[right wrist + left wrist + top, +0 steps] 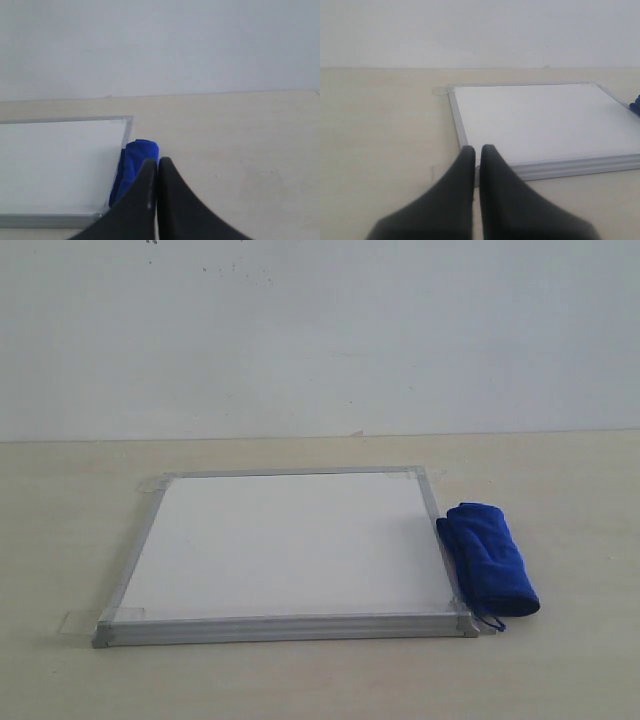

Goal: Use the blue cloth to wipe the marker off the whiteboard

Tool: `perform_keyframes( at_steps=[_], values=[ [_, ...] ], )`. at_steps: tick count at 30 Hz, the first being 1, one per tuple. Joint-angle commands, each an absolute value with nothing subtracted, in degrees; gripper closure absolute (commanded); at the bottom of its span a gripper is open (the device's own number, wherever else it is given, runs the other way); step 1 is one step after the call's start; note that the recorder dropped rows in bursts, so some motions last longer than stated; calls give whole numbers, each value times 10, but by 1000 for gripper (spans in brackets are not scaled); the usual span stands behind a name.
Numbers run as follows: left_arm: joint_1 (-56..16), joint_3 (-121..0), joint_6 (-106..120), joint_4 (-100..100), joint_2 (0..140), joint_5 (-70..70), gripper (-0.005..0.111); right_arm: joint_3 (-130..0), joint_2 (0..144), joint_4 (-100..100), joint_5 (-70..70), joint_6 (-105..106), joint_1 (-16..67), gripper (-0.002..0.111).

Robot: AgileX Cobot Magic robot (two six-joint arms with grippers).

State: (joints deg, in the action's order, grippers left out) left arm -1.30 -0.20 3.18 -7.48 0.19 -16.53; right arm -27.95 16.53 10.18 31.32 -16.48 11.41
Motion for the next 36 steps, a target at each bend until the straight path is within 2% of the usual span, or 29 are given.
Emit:
perform_keyframes(
  at_steps=[1, 7, 16, 19, 23, 36],
  values=[
    [-12, 0, 35, -75, 0, -164, 103, -280, 130, 103, 313, -164, 111, 108],
    [-12, 0, 35, -75, 0, -164, 103, -260, 63, 110, 293, -163, 109, 108],
    [-12, 0, 35, -75, 0, -164, 103, -53, 0, 107, 48, -164, 109, 108],
    [-12, 0, 35, -75, 0, -164, 103, 0, 0, 103, 50, -164, 109, 108],
    [-12, 0, 35, -75, 0, -164, 103, 0, 0, 105, 114, -164, 109, 108],
    [-12, 0, 35, -75, 0, -164, 103, 0, 0, 112, 198, -149, 110, 108]
  ],
)
